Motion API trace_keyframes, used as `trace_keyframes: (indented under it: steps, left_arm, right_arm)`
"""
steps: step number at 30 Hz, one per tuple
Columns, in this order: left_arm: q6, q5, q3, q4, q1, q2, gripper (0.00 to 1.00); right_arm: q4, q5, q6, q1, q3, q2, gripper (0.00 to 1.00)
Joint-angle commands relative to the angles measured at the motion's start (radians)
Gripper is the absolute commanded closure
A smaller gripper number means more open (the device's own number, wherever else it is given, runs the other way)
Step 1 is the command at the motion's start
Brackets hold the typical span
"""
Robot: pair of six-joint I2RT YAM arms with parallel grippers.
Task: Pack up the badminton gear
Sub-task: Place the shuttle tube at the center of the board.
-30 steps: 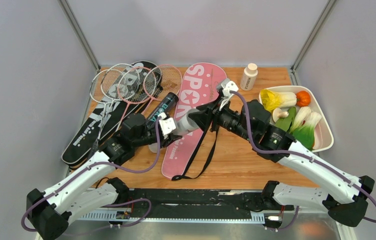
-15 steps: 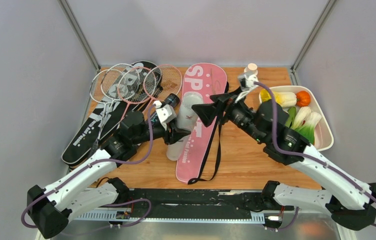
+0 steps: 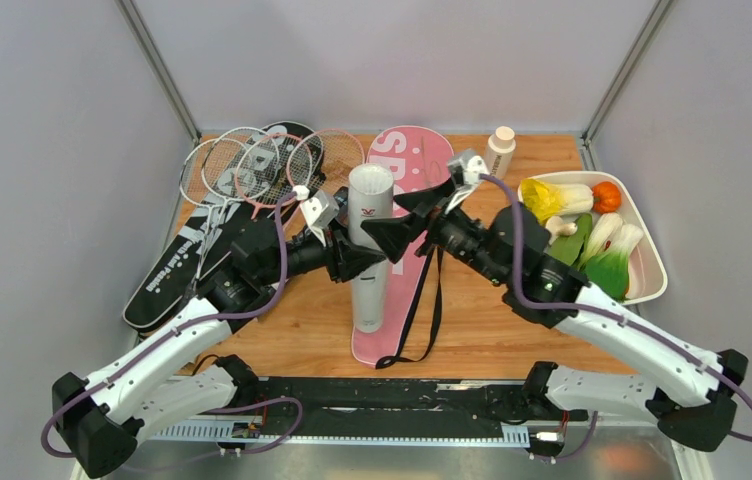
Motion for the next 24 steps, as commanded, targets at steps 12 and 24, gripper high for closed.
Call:
trace_keyframes:
  steps: [12, 24]
  left_arm:
    - [-0.02, -0.059, 0.074, -0.006, -0.004, 0.0, 0.43]
    - [0.021, -0.06, 0.072, -0.083, -0.005, 0.003, 0.31]
  right_arm:
    - [0.135, 0.095, -0.019, 0.053, -0.068, 0.161, 0.25]
    - [0.222, 0.208, 0.02, 0.035, -0.109, 0.147, 0.59]
